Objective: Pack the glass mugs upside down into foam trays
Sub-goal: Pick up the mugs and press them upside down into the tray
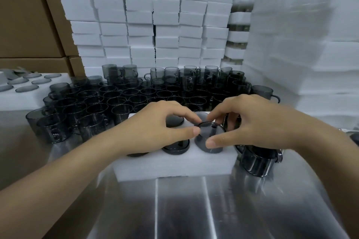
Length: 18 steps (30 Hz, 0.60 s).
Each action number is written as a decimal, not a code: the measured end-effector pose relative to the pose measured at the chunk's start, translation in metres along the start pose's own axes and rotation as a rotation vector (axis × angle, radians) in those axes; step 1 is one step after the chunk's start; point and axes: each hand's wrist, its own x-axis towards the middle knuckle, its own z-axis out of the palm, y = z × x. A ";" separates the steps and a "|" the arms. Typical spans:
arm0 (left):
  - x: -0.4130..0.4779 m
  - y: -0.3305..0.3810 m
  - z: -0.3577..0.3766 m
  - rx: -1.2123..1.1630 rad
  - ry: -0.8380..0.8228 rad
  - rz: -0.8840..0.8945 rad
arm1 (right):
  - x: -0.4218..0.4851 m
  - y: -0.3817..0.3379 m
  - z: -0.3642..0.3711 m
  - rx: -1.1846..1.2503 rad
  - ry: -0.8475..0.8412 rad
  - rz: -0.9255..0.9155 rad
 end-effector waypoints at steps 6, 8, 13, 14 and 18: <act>0.002 -0.003 0.000 0.003 0.026 0.006 | 0.001 -0.005 0.006 -0.005 0.025 -0.004; 0.002 -0.004 0.000 0.012 0.028 0.005 | 0.001 -0.006 0.007 -0.007 0.012 0.005; 0.000 -0.007 0.002 0.058 0.018 -0.015 | 0.002 -0.003 0.006 0.004 -0.027 0.038; -0.001 -0.008 0.002 0.070 0.018 -0.020 | 0.003 -0.004 0.007 -0.021 -0.031 0.030; 0.000 -0.008 0.003 0.068 0.019 -0.031 | 0.007 -0.005 0.009 -0.069 -0.044 0.054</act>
